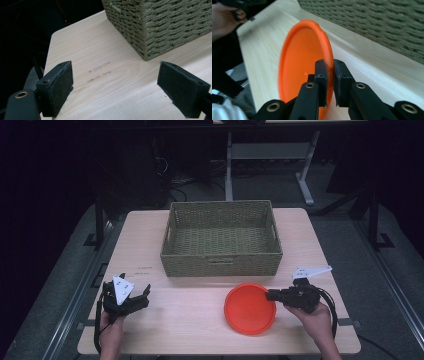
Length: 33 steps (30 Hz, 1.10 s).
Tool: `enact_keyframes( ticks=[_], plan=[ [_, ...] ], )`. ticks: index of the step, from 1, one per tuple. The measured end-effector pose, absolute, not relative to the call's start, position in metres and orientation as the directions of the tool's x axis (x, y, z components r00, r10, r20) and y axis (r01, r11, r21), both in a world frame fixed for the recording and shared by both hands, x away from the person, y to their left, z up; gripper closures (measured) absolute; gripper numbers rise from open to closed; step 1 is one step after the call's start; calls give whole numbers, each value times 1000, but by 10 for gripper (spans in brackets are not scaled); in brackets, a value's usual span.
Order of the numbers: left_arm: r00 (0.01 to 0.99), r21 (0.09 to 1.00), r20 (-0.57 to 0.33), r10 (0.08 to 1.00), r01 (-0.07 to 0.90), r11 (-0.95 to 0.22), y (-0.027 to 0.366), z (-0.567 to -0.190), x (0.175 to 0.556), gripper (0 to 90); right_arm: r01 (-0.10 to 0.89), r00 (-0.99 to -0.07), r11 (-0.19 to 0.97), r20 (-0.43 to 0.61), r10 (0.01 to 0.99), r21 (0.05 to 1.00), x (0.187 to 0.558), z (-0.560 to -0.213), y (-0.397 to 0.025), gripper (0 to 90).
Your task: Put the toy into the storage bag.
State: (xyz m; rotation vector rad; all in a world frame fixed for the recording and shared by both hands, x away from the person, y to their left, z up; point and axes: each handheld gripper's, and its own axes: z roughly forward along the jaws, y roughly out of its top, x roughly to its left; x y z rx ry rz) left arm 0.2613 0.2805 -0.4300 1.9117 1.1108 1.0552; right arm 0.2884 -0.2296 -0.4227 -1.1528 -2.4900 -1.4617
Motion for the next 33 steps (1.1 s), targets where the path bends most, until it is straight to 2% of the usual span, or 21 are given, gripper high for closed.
enact_keyframes(
  ticks=[25,33],
  plan=[
    [283,853,295,912,352,-386,286,-430,259,128,517,-788,418,225,573,747,305,-326,-213,820],
    [287,852,299,910,349,-390,286,-429,259,128,511,-789,420,215,575,750,311,-311,-209,820]
  ],
)
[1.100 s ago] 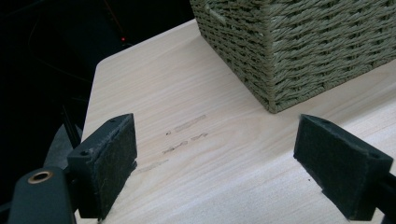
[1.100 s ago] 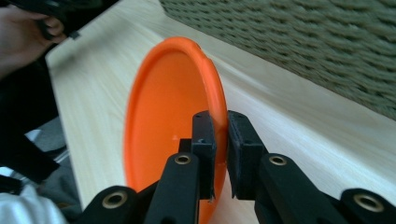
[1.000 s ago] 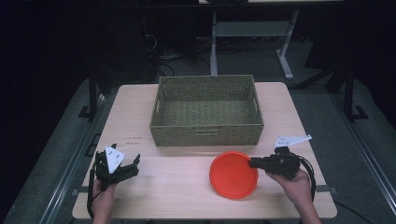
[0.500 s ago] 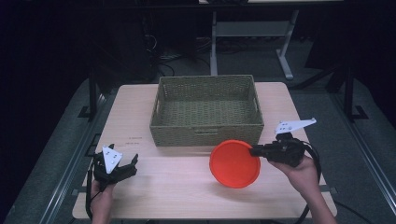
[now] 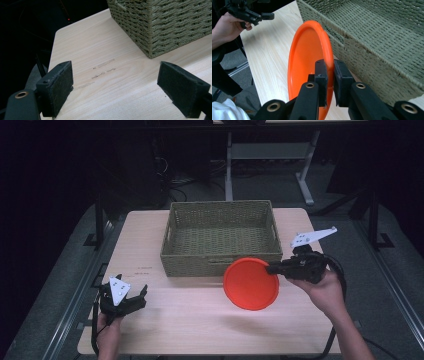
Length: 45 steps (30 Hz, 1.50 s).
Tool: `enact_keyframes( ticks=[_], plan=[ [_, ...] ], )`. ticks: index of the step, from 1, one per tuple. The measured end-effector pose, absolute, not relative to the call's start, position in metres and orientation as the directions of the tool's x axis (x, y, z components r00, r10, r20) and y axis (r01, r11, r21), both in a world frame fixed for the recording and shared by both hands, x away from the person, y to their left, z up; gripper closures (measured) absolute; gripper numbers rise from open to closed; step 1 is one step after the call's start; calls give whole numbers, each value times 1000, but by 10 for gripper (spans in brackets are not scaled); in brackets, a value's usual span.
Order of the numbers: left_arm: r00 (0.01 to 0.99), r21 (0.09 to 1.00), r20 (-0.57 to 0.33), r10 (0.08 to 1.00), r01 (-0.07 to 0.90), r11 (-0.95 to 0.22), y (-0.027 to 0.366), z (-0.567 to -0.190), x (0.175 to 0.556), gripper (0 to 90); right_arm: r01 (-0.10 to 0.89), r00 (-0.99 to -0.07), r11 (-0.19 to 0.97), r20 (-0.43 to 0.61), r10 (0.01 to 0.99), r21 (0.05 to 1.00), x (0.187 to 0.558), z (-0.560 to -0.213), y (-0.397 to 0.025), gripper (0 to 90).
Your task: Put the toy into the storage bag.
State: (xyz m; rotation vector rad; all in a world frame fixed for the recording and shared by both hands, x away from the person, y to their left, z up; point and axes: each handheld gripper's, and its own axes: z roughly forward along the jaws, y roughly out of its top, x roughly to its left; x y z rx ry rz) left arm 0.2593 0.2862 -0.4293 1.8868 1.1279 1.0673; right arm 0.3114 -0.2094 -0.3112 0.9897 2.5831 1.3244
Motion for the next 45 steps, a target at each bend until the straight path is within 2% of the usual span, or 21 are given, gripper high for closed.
enact_keyframes(
  ticks=[29,45],
  plan=[
    [278,853,291,916,358,-380,288,-430,259,128,479,-810,485,156,566,732,355,-257,-178,820],
    [274,857,280,920,361,-368,290,-430,260,128,472,-797,479,127,590,740,381,-226,-172,819]
  ],
)
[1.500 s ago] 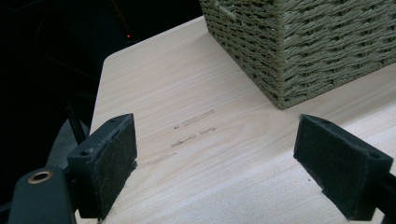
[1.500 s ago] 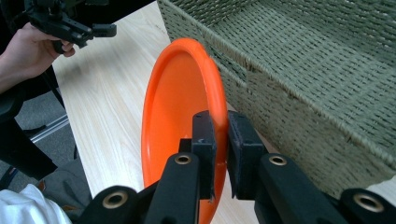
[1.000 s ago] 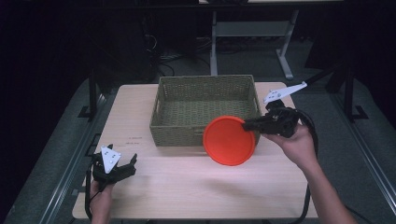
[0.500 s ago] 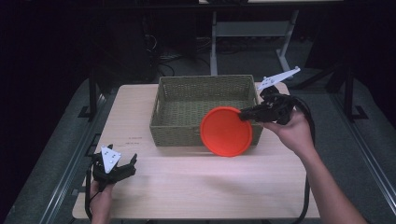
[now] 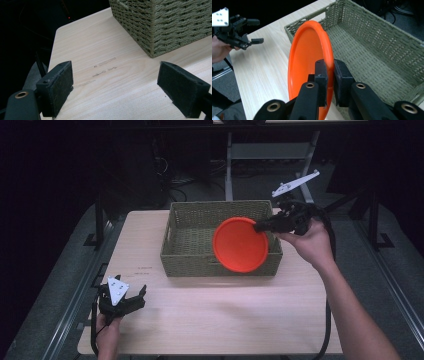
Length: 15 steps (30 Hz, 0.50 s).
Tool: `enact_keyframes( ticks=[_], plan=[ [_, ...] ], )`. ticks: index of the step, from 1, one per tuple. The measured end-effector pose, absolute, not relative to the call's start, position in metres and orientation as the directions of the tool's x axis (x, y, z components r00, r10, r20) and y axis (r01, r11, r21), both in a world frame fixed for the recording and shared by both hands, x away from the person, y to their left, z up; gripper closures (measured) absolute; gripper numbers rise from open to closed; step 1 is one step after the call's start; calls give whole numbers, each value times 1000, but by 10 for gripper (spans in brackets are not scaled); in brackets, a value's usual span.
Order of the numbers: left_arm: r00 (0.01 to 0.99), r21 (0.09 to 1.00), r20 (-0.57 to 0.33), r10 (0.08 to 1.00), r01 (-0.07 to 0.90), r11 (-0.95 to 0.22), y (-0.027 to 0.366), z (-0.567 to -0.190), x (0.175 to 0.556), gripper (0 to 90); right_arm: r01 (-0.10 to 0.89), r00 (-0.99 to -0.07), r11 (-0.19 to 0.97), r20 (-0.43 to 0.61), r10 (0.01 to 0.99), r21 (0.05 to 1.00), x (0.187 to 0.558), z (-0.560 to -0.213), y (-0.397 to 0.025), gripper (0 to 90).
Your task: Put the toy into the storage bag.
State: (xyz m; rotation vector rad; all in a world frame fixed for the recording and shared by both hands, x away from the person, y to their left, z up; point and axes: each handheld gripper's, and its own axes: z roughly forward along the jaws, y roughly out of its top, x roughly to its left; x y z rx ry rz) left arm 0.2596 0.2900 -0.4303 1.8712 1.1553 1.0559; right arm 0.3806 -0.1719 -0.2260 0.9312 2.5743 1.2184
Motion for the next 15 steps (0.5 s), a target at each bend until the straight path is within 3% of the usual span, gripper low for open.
enact_keyframes(
  ticks=[15],
  plan=[
    [270,855,279,922,367,-366,291,-430,259,128,480,-779,480,106,618,735,400,-209,-160,819]
  ],
)
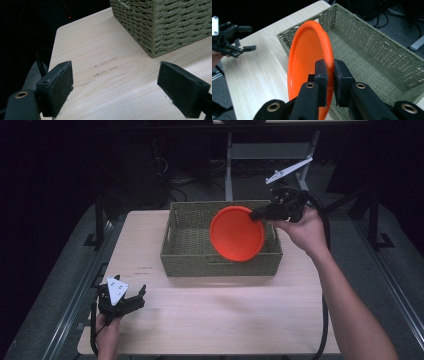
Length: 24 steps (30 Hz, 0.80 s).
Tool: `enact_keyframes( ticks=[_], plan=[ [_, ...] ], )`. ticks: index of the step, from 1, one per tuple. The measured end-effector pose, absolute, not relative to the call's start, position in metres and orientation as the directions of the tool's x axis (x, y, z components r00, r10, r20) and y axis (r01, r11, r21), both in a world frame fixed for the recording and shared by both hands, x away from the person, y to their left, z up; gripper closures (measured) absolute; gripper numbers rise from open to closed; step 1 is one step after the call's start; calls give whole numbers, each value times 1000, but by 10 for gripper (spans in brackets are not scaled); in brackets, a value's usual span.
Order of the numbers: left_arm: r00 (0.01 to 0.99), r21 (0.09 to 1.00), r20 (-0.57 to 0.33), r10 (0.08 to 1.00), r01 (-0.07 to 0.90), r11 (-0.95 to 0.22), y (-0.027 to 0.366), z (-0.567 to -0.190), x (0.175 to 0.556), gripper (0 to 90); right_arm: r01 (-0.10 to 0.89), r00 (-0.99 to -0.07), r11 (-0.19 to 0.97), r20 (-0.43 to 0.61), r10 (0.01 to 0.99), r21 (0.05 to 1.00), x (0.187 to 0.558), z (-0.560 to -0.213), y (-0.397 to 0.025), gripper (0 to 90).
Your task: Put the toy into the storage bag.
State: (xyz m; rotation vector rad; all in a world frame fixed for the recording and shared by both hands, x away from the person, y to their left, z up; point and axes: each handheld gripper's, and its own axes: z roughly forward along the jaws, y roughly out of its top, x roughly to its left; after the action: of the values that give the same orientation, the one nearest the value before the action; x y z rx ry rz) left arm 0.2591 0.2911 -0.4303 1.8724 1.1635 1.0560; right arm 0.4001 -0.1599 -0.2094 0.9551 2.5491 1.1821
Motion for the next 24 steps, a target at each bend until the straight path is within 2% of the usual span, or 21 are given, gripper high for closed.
enact_keyframes(
  ticks=[11,24],
  plan=[
    [269,855,276,923,369,-363,292,-430,259,128,504,-753,462,109,649,730,420,-206,-157,820],
    [275,856,281,920,362,-369,291,-430,260,128,556,-702,425,130,700,714,446,-222,-162,820]
  ],
)
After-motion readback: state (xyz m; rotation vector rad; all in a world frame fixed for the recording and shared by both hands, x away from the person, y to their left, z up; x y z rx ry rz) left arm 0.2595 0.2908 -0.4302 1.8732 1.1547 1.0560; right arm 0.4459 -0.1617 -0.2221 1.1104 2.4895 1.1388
